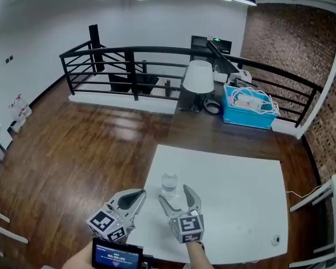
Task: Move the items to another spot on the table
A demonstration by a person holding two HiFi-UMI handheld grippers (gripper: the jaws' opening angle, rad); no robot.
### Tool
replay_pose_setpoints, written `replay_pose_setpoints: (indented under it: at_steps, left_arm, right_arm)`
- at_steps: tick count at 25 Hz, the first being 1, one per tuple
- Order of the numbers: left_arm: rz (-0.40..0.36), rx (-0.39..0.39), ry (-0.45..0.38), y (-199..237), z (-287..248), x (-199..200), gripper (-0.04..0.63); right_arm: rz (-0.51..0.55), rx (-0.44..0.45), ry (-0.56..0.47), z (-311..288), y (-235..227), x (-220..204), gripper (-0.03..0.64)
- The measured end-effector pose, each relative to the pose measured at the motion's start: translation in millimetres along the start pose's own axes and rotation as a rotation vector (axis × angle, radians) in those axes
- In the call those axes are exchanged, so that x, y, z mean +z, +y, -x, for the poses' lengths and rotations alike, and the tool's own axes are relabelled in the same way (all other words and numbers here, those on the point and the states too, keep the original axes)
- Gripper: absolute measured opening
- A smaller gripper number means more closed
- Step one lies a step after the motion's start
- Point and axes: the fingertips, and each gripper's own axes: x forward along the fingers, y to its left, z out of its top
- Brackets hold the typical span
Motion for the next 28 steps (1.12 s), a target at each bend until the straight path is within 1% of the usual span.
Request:
replay_pose_setpoints:
  at_steps: [2,3,5,6,9,11,13,17,18,19,20,21,28]
  left_arm:
    - [-0.003,-0.004,-0.002,10,0,-6,0.005]
    - [-0.013,-0.004,-0.011,17,0,-10,0.005]
    - [-0.029,0.000,-0.028,31,0,-18,0.005]
    - [-0.025,-0.003,-0.023,34,0,-20,0.005]
    - [0.008,-0.027,0.016,34,-1,-20,0.005]
    - [0.000,-0.035,0.020,40,-1,-24,0.005]
    - [0.009,-0.042,0.043,43,-2,-25,0.005]
    - [0.003,-0.050,0.060,49,-2,-28,0.005]
    - [0.000,-0.052,0.061,51,-1,-28,0.005]
    - [-0.002,-0.053,0.062,51,-1,-29,0.005]
    - [-0.003,-0.055,0.064,52,0,-29,0.005]
    - [-0.002,-0.055,0.067,52,0,-30,0.005]
    - [0.002,-0.044,0.057,54,1,-28,0.005]
  right_arm:
    - [-0.016,-0.026,0.006,-12,-3,-5,0.393]
    - [-0.023,-0.044,0.005,-18,-6,-7,0.420]
    - [-0.033,-0.082,0.008,-28,-11,-13,0.422]
    - [-0.036,-0.094,0.014,-32,-12,-16,0.437]
    - [-0.041,-0.109,0.042,-47,-14,-30,0.439]
    - [-0.046,-0.118,0.053,-58,-17,-39,0.439]
    - [-0.045,-0.130,0.056,-67,-22,-44,0.437]
    - [-0.014,-0.127,0.058,-83,-25,-49,0.437]
    - [-0.007,-0.120,0.056,-85,-24,-49,0.429]
    - [-0.001,-0.115,0.052,-86,-22,-49,0.400]
    - [0.007,-0.117,0.048,-86,-21,-48,0.386]
    - [0.015,-0.121,0.045,-86,-21,-47,0.296]
    - [0.041,-0.118,0.059,-85,-18,-47,0.287]
